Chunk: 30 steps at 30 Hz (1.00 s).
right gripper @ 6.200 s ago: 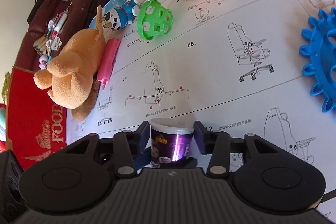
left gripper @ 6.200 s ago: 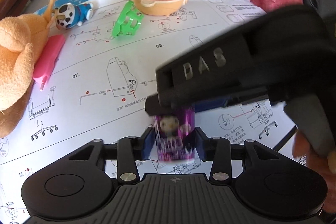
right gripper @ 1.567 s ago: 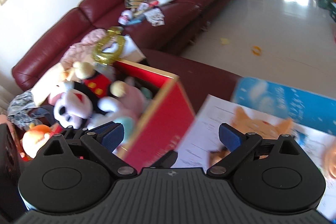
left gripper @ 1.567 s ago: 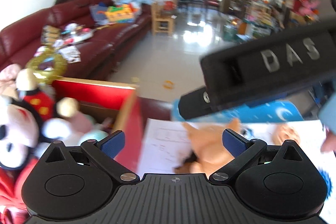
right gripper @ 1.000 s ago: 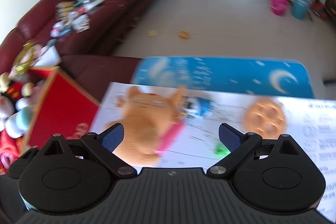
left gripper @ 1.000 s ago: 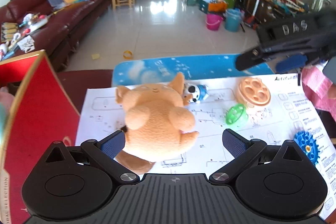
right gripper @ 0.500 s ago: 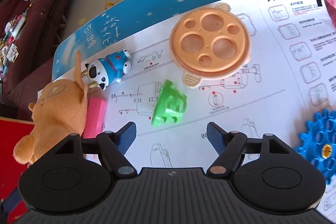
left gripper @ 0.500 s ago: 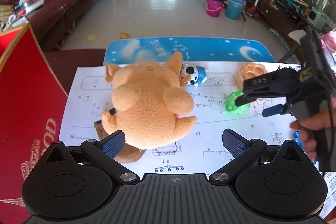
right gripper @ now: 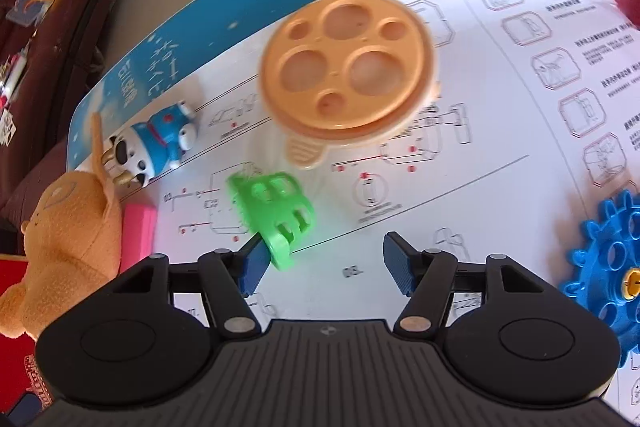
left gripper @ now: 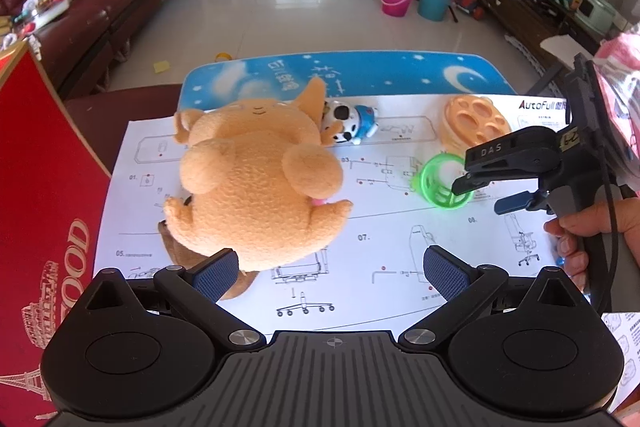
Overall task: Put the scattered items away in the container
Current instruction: 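Lower the left gripper around the green ball while the right gripper approaches it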
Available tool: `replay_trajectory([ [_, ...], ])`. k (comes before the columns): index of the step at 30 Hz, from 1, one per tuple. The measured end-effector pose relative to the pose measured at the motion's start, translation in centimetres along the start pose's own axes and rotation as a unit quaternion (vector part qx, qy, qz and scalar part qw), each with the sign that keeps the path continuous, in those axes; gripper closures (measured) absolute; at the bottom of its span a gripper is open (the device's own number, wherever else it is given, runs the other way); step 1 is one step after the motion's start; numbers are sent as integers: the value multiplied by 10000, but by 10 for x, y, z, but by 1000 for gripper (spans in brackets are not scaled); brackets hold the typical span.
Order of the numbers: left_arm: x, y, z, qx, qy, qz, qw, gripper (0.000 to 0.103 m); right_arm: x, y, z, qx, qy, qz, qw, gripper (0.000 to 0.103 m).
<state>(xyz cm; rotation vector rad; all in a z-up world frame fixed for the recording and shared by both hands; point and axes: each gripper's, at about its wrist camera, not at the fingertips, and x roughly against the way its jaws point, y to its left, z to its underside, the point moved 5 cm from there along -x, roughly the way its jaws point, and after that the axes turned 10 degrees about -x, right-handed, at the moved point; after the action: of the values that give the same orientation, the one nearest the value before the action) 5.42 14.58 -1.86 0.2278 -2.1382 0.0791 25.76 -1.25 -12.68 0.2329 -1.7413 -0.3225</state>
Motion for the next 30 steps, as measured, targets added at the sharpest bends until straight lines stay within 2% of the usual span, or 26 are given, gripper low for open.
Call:
replay_trajectory([
  [6, -7, -16, -1, -171, 93, 29, 9998, 0, 4, -16, -6, -137, -57, -105, 9998, 35],
  [15, -19, -33, -7, -396, 207, 35, 9990, 0, 1, -17, -6, -211, 22, -377, 9991, 35],
  [30, -55, -67, -42, -1050, 160, 95, 9943, 0, 4, -28, -9, -238, 21, -671, 9975, 35],
])
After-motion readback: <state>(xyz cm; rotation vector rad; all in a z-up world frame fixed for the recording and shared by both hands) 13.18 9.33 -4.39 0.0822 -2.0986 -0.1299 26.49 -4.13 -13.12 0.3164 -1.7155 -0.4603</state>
